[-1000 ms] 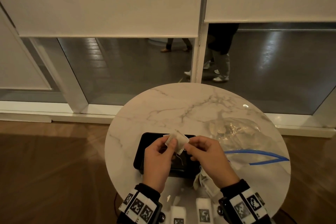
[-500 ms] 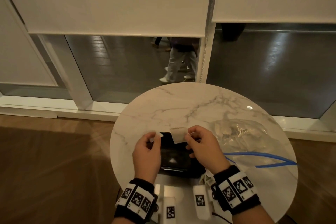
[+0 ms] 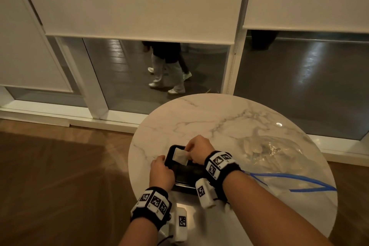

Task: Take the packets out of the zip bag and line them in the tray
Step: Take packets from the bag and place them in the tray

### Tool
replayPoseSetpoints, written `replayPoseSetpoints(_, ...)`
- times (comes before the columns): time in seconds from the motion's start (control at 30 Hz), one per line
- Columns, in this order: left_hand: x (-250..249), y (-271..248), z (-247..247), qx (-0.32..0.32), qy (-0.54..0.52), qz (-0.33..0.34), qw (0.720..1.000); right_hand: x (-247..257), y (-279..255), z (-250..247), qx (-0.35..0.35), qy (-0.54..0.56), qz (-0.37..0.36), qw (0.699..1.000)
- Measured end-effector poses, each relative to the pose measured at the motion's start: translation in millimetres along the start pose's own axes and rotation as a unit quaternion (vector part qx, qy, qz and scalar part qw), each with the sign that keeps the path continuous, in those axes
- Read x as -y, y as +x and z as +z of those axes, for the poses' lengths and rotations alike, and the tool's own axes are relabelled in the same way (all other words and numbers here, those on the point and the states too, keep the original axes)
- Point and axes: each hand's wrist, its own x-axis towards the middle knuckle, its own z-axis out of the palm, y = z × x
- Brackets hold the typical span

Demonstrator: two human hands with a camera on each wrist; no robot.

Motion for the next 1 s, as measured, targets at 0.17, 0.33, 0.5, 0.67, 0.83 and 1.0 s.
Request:
replayPoseSetpoints(0.17,4.5,0.8,2.4,-0.002,0.008,0.022,1.0,5.1,14.3,16.8,0.009,-0.053,0.021,0.998)
replayPoseSetpoints(0.33,4.7,0.9,2.0,0.003,0.008,0.026,1.0,6.4,24.5,24.0,-0.01,-0.075,0.025,0.997)
replayPoseSetpoints(0.5,3.8,1.1,2.2,0.004,0.012,0.027,1.0,7.9,30.8,26.2,-0.026,-0.091,0.03,0.995)
replayPoseSetpoints(0.67,2.5,-0.1,1.6,0.002,0.013,0.026,1.0,10.4,33.8,27.4,-0.042,-0.104,0.036,0.993)
replayPoseSetpoints(0.83,1.8,-0.6,-0.9,0.004,0.01,0.025,1.0,10.8,35.1,29.7,-0.041,-0.11,0.039,0.992)
replayPoseSetpoints(1.0,1.7,-1.7,-2.6,0.003,0.001,0.017,1.0,12.0,31.1,27.0,-0.041,-0.118,0.041,0.991)
